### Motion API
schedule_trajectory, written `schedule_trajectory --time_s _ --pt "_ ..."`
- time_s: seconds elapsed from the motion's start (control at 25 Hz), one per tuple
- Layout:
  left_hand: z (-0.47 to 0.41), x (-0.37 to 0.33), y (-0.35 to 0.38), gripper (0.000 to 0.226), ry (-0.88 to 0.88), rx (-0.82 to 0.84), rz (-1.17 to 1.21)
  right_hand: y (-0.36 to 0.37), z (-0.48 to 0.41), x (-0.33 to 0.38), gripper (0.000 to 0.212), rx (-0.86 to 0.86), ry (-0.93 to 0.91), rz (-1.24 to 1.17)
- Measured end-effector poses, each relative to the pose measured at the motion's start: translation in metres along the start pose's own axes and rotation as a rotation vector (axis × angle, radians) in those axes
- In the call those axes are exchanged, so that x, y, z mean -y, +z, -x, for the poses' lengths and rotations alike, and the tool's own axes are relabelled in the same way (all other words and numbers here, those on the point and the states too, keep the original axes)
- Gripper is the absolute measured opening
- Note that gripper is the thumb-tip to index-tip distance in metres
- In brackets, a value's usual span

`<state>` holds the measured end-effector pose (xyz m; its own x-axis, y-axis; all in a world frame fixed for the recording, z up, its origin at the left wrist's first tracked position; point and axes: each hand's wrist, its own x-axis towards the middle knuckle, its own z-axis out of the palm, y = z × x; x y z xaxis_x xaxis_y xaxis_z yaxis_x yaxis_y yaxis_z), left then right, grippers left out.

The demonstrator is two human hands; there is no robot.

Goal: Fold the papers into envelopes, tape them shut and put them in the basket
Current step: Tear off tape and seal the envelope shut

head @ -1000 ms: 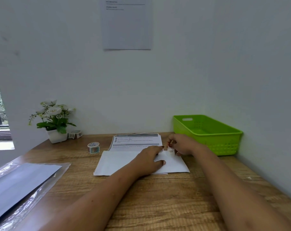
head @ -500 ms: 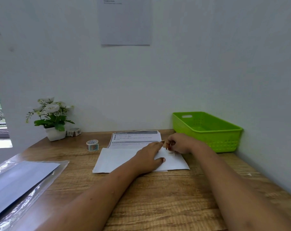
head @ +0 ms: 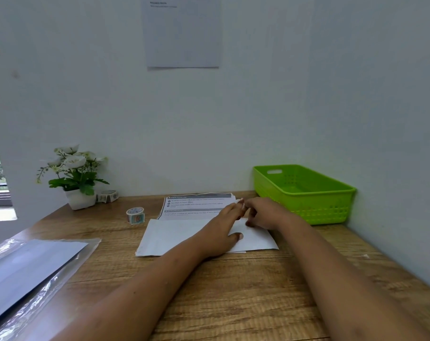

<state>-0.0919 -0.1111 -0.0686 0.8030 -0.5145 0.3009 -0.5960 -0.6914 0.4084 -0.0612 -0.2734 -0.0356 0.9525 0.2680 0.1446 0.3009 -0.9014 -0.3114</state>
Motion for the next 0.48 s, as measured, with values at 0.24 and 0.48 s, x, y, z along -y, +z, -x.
schedule_trajectory --time_s 0.24,0.48 --pt "-0.006 0.0 0.005 0.077 0.001 0.046 -0.005 0.01 -0.004 -0.002 0.022 -0.115 0.09 -0.018" --pt "-0.008 0.003 0.008 0.073 0.006 0.088 -0.06 0.012 -0.006 -0.003 0.016 -0.141 0.18 -0.101"
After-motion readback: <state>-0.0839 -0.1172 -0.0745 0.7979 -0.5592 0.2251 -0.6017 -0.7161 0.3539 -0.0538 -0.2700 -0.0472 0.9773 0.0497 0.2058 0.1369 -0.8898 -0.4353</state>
